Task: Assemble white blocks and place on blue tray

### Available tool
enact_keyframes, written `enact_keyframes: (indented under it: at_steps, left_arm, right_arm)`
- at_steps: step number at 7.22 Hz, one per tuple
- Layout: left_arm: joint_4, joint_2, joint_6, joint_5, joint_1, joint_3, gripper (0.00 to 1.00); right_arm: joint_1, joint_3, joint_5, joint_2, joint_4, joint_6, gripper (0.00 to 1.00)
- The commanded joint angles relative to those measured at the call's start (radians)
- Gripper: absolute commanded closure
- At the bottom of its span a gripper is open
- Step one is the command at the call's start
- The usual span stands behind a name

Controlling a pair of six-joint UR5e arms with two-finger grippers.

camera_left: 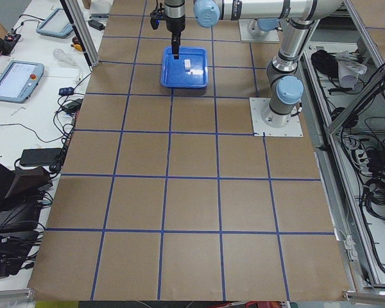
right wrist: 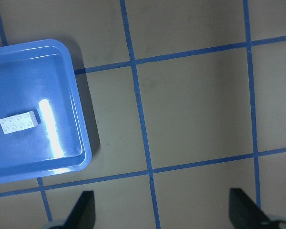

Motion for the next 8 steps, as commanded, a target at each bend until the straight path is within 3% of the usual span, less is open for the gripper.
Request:
enact_keyframes:
  at_steps: [1,5,8]
  left_arm:
    - [-0.010,0.013,-0.001,0.005,0.000,0.000,0.00]
    - [0.016,0.004,0.002,-0.006,0.002,0.010,0.00]
    - [0.018,-0.011,0.002,-0.001,0.002,0.071,0.00]
  right_arm:
    - [0.027,-0.002,0.012,0.004,0.000,0.000,0.00]
    - [0.030,-0.001,0.001,0.005,-0.003,0.000,0.00]
    - [0.030,0.004,-0.006,0.005,0.000,0.000,0.00]
